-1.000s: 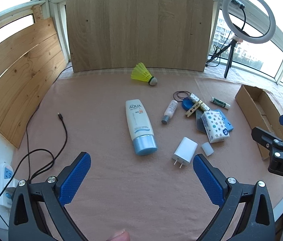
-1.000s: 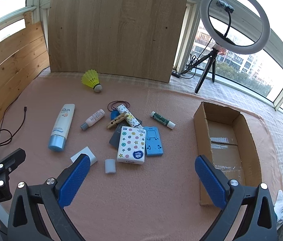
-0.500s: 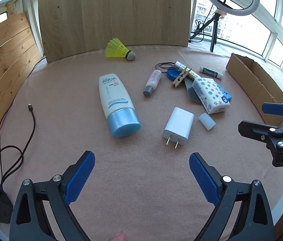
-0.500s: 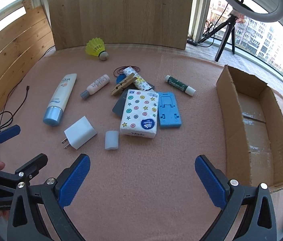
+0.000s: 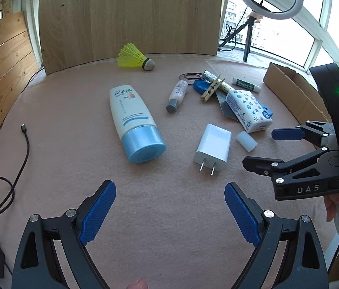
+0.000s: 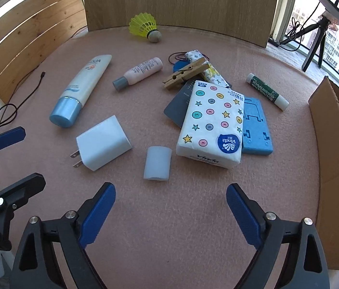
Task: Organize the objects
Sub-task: 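Close the right tool on the white foam cylinder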
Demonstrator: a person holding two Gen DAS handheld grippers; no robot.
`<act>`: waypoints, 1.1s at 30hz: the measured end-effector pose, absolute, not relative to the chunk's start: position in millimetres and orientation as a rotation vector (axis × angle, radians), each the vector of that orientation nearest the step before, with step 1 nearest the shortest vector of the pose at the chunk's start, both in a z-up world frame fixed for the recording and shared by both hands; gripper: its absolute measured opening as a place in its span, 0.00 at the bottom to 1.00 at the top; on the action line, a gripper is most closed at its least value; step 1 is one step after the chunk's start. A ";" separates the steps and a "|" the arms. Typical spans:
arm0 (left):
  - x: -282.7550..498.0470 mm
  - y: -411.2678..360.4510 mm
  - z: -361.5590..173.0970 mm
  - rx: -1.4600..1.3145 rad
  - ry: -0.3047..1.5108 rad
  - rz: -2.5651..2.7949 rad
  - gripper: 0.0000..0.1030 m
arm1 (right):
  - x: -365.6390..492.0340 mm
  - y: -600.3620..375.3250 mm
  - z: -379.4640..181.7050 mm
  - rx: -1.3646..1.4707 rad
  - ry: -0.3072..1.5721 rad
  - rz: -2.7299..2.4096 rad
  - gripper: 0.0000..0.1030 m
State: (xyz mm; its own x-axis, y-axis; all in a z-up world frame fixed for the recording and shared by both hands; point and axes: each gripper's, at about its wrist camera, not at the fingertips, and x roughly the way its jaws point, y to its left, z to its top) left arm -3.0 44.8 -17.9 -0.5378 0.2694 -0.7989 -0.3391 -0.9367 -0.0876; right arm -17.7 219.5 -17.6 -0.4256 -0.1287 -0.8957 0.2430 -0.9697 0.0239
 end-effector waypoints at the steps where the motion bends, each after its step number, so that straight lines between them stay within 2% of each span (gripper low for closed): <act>1: -4.1 47.8 -19.1 -1.269 0.110 2.478 0.91 | -19.2 218.5 -18.5 1.527 0.170 -2.476 0.80; 3: -6.2 52.8 -21.1 -1.265 0.117 2.470 0.91 | -22.1 216.1 -20.2 1.501 0.197 -2.477 0.76; 6: -9.6 57.0 -23.6 -1.275 0.114 2.465 0.91 | -23.5 216.7 -20.7 1.471 0.210 -2.484 0.75; 8: -11.6 57.3 -24.2 -1.284 0.097 2.460 0.91 | -23.7 218.1 -19.8 1.450 0.218 -2.492 0.67; 10: -12.7 58.7 -24.7 -1.284 0.096 2.460 0.91 | -23.9 219.0 -17.4 1.426 0.227 -2.496 0.45; 12: -13.4 60.2 -25.3 -1.287 0.101 2.459 0.91 | -23.9 218.7 -16.5 1.414 0.225 -2.489 0.35; 14: -13.6 61.3 -25.0 -1.289 0.095 2.457 0.91 | -23.5 217.6 -16.4 1.407 0.228 -2.480 0.30; 16: -13.1 63.0 -23.4 -1.286 0.089 2.454 0.91 | -21.7 217.7 -16.1 1.402 0.216 -2.469 0.16; 17: -12.2 64.4 -22.3 -1.283 0.090 2.453 0.91 | -20.4 217.4 -15.9 1.398 0.213 -2.467 0.14; 24: -13.3 80.9 -13.9 -1.264 0.077 2.440 0.91 | -8.5 225.1 -12.1 1.387 0.198 -2.475 0.06; 29: -33.4 100.9 -1.4 -1.241 0.015 2.433 0.91 | 4.1 242.2 -9.1 1.403 0.164 -2.493 0.06; 33: -46.1 138.2 7.1 -1.202 0.036 2.399 0.91 | 17.7 259.7 -6.0 1.417 0.133 -2.517 0.06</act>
